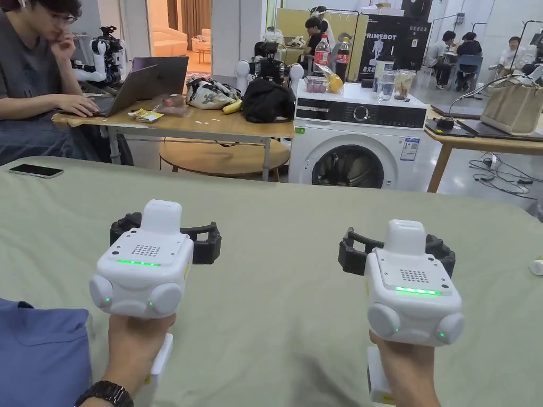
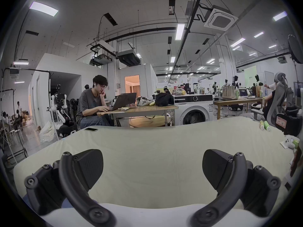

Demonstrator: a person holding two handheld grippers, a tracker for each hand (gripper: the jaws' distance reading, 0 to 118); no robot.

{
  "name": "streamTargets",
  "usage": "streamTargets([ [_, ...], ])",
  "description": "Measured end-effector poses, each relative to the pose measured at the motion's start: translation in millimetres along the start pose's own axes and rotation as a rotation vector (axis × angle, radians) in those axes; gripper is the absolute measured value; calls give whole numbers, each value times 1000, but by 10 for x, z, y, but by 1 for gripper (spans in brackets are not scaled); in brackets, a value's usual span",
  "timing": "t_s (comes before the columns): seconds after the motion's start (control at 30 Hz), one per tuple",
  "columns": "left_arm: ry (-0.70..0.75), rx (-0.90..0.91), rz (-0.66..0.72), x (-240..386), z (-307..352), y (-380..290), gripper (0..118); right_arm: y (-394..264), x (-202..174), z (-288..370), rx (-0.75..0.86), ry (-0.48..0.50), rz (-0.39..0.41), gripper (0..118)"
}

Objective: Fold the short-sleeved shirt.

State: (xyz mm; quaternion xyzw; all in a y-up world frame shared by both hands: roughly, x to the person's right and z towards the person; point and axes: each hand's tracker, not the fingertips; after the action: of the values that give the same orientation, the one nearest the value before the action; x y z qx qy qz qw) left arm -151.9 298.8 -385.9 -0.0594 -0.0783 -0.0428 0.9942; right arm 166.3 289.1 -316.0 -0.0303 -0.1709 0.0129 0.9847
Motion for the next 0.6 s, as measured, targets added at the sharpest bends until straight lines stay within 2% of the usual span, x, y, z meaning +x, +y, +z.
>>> streamTargets([
  [0.37,29,12,93,-133,42,7,118,-22,116,4,-41,2,-30,118],
  [0.6,25,17,65,-92,81,-22,117,-54,57,49,-39,7,-6,118],
])
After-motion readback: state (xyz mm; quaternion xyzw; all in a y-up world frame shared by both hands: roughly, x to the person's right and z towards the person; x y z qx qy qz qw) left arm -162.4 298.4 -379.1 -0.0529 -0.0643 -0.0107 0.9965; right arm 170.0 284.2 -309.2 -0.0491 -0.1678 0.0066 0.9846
